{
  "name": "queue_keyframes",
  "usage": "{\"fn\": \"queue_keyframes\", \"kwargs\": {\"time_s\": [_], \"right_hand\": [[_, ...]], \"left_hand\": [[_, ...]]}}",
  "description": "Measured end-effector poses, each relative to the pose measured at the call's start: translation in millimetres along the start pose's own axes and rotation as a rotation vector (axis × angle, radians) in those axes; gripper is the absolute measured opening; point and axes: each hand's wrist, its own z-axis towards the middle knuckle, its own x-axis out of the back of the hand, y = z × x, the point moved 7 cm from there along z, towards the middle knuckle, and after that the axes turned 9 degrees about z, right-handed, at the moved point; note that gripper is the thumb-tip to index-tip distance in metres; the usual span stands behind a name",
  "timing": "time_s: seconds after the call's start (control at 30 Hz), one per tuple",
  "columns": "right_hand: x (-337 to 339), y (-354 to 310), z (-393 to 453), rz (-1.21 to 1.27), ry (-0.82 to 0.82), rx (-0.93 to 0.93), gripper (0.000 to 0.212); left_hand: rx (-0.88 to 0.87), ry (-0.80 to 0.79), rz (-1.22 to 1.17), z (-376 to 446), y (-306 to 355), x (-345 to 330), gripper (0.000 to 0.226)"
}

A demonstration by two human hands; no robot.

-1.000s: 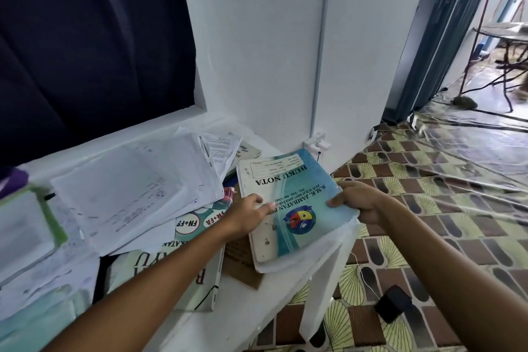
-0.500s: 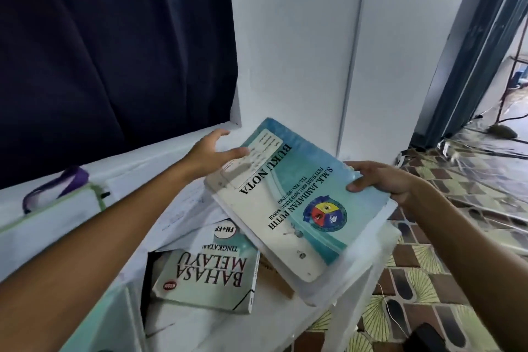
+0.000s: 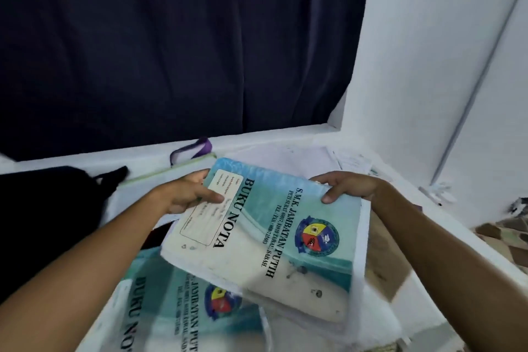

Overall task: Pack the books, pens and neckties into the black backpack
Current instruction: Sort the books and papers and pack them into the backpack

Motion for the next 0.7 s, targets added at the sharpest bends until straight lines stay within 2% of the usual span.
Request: {"fn": "queue_keyframes", "kwargs": {"time_s": [0.07, 0.1, 0.2, 0.23, 0.33, 0.43, 0.47, 0.57, 0.6, 0.7], "right_hand": [[-25.4, -8.0, 29.1, 0.023, -0.065, 0.005, 0.085], [-36.3, -11.6, 39.7, 0.045, -0.091, 0.016, 0.082], [-69.1, -17.0, 73.4, 0.174, -0.137, 0.022, 0.068], [-76.3, -16.5, 83.7, 0.254, -0.137, 0.024, 0.069], [-96.1, -11.2, 108.3, 0.428, -0.116, 0.022, 0.088], [-124.3, -1.5, 127.7, 0.252, -0.094, -0.038, 0.099], [-133.0, 2.7, 132.0, 0.161, -0.065, -0.074, 0.093], [-151.7, 7.8, 135.2, -0.010, 0.049, -0.141, 0.035], [-152.1, 10.1, 134.8, -0.048, 0.089, -0.163, 0.028], [-148.4, 19.2, 136.7, -0.198, 0.172, -0.222, 0.031]], "left_hand": [[0.036, 0.069, -0.086, -27.7, -26.4, 22.9, 0.112], [0.055, 0.090, -0.116, -40.3, -36.0, 29.5, 0.104], [0.083, 0.237, -0.200, -85.6, -68.2, 61.6, 0.058], [0.095, 0.293, -0.226, -100.1, -81.0, 72.6, 0.052], [0.127, 0.404, -0.301, -138.1, -115.5, 94.5, 0.058], [0.173, 0.467, -0.291, -165.4, -145.0, 99.7, 0.055], [0.191, 0.473, -0.270, -171.8, -152.5, 97.8, 0.053], [0.238, 0.463, -0.127, -183.3, -168.3, 89.7, 0.037], [0.255, 0.459, -0.086, -185.2, -172.5, 88.0, 0.032], [0.322, 0.441, 0.033, -187.4, -184.3, 85.9, 0.027]]}}
